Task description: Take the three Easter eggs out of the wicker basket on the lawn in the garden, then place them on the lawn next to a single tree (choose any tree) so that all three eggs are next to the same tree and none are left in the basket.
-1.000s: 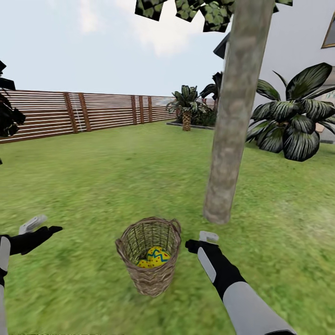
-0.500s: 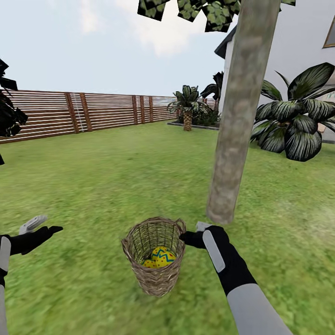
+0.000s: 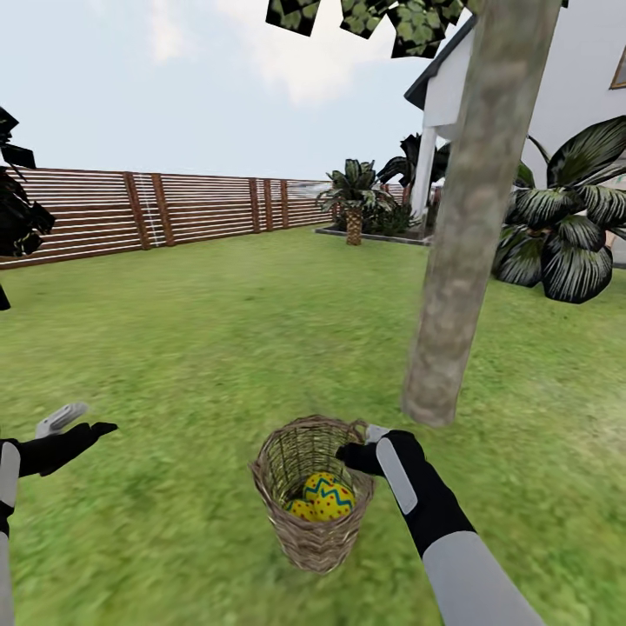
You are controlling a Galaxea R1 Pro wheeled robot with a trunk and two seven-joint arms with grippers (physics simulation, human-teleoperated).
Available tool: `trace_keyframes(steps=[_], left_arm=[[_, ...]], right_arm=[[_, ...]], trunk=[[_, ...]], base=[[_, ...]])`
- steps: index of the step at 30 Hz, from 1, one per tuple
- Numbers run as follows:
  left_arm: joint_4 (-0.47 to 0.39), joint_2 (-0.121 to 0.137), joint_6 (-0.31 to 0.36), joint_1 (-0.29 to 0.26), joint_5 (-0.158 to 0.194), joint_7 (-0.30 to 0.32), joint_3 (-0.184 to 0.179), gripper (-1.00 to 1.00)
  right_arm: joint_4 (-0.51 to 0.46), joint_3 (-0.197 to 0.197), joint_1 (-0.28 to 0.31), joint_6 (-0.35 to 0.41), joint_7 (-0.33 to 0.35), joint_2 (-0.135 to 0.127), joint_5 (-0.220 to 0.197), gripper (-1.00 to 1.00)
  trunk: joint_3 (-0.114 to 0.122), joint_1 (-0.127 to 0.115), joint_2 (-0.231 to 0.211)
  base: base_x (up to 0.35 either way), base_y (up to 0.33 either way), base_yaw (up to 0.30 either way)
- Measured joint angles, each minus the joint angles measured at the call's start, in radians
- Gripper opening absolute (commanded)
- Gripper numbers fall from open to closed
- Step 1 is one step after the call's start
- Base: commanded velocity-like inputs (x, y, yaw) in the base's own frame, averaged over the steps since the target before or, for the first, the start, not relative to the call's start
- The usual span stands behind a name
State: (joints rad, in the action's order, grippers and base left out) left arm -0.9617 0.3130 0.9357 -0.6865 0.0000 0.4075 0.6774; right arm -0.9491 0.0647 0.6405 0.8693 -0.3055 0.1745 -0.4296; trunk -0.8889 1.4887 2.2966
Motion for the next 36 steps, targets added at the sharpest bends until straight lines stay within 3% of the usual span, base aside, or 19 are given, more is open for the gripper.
trace_keyframes(steps=[13, 21, 27, 36], left_arm=[[0.0, -0.001, -0.002, 0.0, -0.001, -0.001, -0.003, 1.0], [0.002, -0.012, -0.003, 0.0, -0.004, -0.002, -0.006, 1.0], [0.002, -0.012, -0.001, 0.0, -0.004, -0.001, -0.006, 1.0], [0.002, -0.007, -0.001, 0.0, -0.002, 0.0, -0.003, 1.0]], right_arm=[[0.027, 0.001, 0.001, -0.003, -0.006, 0.0, 0.006, 1.0], [0.043, -0.006, 0.008, -0.001, -0.052, 0.0, 0.003, 1.0], [0.045, -0.01, 0.018, 0.003, -0.143, 0.0, -0.002, 1.0], [0.078, -0.034, 0.044, 0.007, -0.167, 0.0, -0.004, 1.0]], trunk=[[0.0, 0.0, 0.0], [0.0, 0.0, 0.0], [0.0, 0.0, 0.0], [0.0, 0.0, 0.0]], base=[[0.155, 0.143, 0.0], [0.003, 0.002, 0.0], [0.073, 0.043, 0.0], [0.094, 0.102, 0.0]])
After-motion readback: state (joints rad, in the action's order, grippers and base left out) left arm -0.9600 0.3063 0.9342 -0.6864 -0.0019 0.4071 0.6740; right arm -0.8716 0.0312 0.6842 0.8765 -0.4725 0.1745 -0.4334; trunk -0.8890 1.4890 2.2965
